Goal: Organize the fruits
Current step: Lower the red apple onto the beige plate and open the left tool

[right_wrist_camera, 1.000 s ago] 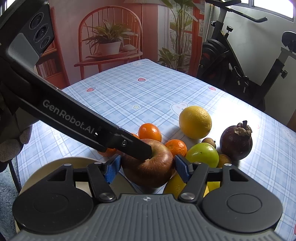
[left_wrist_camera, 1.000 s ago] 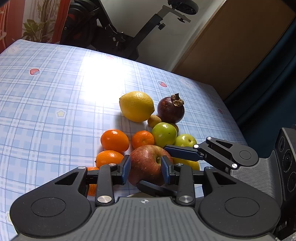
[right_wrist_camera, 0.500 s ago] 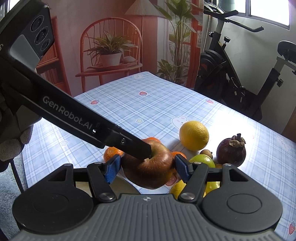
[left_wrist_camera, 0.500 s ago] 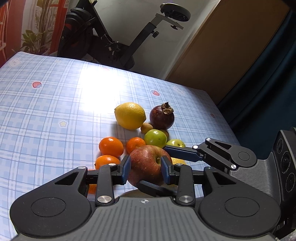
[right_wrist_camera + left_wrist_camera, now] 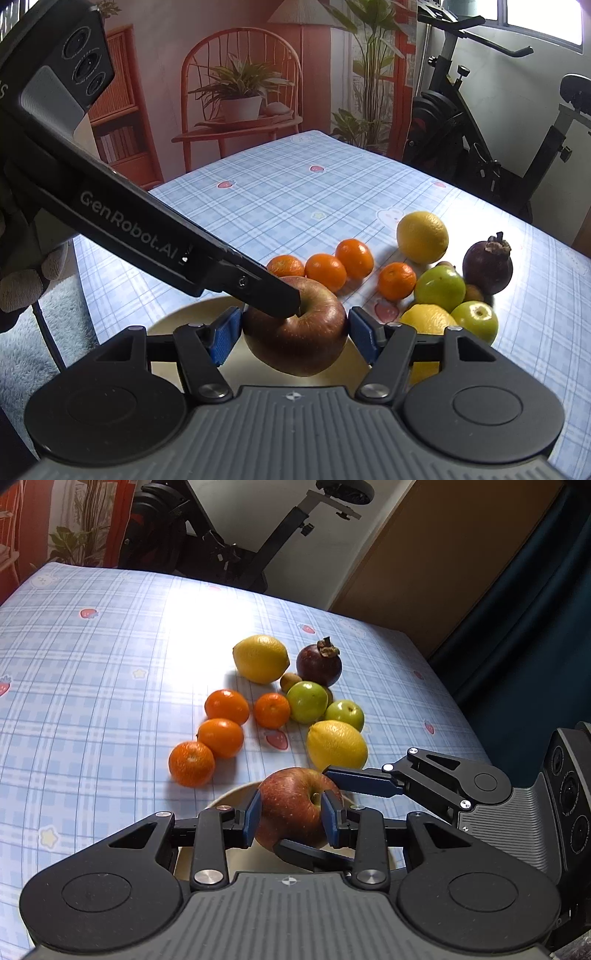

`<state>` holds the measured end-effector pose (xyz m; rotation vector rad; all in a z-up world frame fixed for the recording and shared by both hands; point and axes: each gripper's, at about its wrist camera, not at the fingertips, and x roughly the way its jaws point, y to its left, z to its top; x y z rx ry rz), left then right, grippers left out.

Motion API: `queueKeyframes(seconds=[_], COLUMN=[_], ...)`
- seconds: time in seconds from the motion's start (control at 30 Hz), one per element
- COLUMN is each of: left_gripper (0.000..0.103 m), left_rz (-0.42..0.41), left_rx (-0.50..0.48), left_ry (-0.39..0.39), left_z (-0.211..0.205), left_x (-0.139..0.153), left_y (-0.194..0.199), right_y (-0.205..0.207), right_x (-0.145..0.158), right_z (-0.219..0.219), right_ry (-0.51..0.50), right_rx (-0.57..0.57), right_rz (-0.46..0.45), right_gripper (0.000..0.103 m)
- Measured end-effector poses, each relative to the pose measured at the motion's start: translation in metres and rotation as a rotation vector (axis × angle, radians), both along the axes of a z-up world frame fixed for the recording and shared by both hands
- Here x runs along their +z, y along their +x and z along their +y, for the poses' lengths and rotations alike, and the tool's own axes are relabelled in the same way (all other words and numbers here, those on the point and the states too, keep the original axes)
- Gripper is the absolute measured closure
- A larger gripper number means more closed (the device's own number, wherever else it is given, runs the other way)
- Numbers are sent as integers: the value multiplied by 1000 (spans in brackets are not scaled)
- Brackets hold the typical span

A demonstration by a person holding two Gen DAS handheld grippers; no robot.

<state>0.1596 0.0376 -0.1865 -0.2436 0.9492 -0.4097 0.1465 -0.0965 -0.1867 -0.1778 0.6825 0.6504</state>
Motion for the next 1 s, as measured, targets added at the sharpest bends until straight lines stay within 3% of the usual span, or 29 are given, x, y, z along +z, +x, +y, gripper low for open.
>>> queueKeyframes(seconds=[0.2, 1.0], left_gripper=[65, 65], left_rz=[7, -35], left_rx=[13, 49], left_ry=[13, 40], left_z=[4, 7], left_x=[-13, -11], left_y=[-2, 8], right_y=[-2, 9], right_x=[-12, -15], right_z=[5, 13], right_ry=[-9, -11], right_rx=[-5, -9], right_rz=[-7, -46], right_gripper=[37, 36])
